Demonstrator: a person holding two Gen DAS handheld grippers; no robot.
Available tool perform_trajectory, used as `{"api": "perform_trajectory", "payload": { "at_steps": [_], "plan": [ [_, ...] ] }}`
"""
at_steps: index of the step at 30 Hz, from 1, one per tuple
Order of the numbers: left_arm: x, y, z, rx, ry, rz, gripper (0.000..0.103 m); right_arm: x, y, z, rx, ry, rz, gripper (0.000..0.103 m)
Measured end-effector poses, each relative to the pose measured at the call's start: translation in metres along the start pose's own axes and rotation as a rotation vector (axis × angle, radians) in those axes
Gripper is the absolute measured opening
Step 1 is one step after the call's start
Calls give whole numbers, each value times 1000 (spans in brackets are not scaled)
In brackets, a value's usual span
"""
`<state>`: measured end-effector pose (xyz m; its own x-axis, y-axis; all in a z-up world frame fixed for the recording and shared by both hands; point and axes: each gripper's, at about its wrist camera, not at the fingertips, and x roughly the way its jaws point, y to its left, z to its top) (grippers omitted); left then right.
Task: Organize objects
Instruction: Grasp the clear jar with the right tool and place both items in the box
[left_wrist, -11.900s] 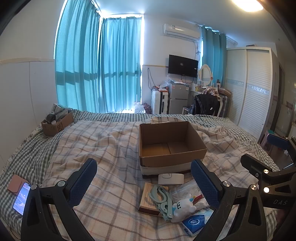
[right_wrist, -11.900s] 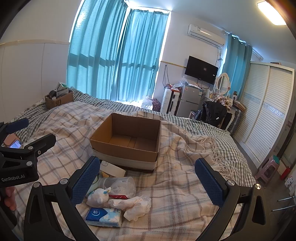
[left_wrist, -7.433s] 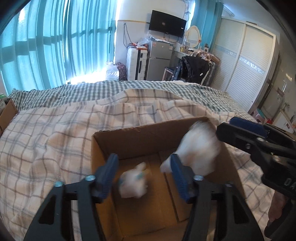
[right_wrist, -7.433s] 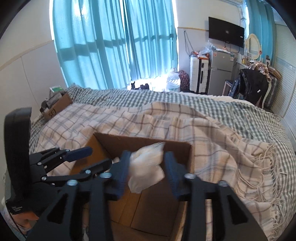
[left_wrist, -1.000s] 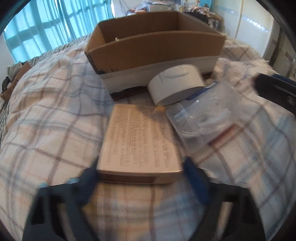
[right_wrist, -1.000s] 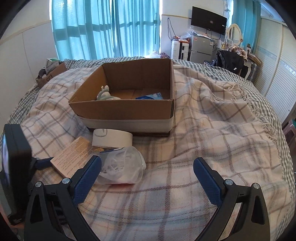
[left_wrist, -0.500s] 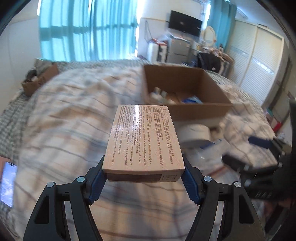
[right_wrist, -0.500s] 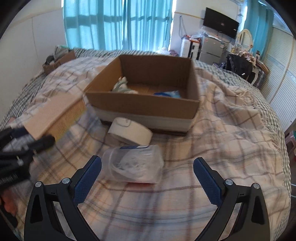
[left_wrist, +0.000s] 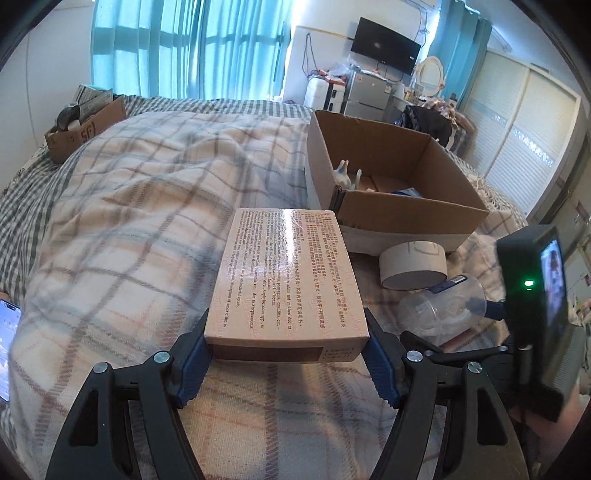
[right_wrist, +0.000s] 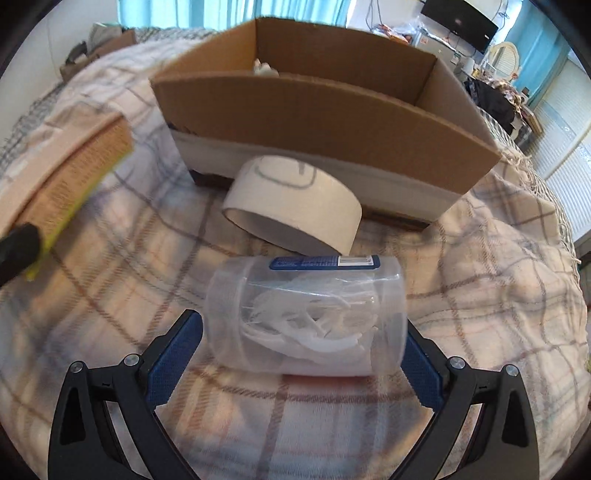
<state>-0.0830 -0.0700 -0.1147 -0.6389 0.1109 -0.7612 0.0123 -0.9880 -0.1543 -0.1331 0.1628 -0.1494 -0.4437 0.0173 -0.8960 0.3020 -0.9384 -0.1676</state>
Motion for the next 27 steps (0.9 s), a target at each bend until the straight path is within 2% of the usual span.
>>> {"api": "perform_trajectory", "payload": {
  "at_steps": [1, 5, 8, 15, 17, 20, 24, 27],
  "plan": [
    [-1, -1, 0, 2, -3, -1, 75, 0, -1, -1, 5, -3, -8, 91],
    [-4, -3, 0, 8, -11, -11, 75, -20, -12, -6, 39, -69, 33, 90],
    [-12, -5, 1, 11, -30, -18, 75, -48, -24, -10, 47, -136, 59, 90],
    [-41, -25, 18, 20, -98, -90, 75, -123, -59, -11, 70, -312, 84, 90],
    [-44, -34, 28, 40, -106, -99, 75, -139, -56, -3, 69, -354, 78, 90],
    [-47, -51, 50, 74, -123, -120, 75, -157, -73, 12, 80, -412, 91, 90],
    [-40, -75, 91, 130, -151, -104, 75, -167, -98, 46, 106, -462, 117, 90],
    [-29, -88, 117, 152, -157, -114, 75, -172, -111, 76, 99, -491, 100, 90]
  ]
}}
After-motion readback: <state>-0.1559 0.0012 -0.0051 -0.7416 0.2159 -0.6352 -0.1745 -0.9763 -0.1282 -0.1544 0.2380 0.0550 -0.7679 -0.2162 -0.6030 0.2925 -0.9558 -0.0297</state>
